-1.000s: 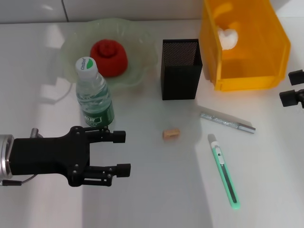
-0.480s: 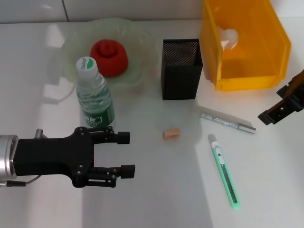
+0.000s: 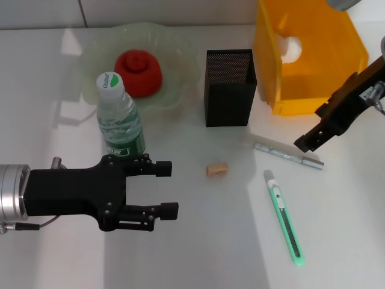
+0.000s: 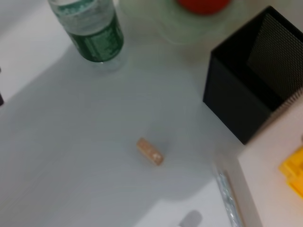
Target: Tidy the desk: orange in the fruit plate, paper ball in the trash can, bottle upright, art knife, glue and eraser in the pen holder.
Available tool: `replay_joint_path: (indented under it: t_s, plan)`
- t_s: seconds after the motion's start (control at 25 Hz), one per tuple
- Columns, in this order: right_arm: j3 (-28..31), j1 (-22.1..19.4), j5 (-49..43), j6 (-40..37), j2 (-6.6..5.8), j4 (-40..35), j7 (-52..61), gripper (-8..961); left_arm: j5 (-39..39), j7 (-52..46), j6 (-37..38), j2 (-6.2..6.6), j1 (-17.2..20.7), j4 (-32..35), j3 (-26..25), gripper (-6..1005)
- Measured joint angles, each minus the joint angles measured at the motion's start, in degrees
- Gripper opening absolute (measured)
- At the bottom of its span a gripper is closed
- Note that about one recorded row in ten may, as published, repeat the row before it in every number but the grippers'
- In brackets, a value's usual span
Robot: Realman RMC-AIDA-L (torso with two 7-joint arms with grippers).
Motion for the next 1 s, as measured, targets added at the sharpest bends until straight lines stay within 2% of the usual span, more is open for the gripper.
replay_joint_path:
  t_s: [0.28, 0.56, 0.72, 1.0]
  plan:
    - [-1.05, 0.93, 4.24, 0.6, -0.17, 3.47, -1.08, 797, 0.0, -0.6, 0.15, -0.1, -0.36, 0.04, -0.09, 805]
    - [-3.9, -0.46, 3.16, 4.21, 0.22, 6.73, 7.59, 797, 0.04, -0.64, -0.01, -0.14, -0.37, -0.43, -0.1, 805]
    - [-9.56, -2.67, 4.15, 8.17, 0.34, 9.04, 12.04, 797, 0.09, -0.65, -0.08, -0.14, -0.36, -0.5, -0.09, 805]
    - [-15.47, -1.77, 3.99, 13.32, 0.21, 16.18, 15.81, 797, 0.1, -0.66, -0.5, -0.14, -0.46, -0.58, -0.07, 806]
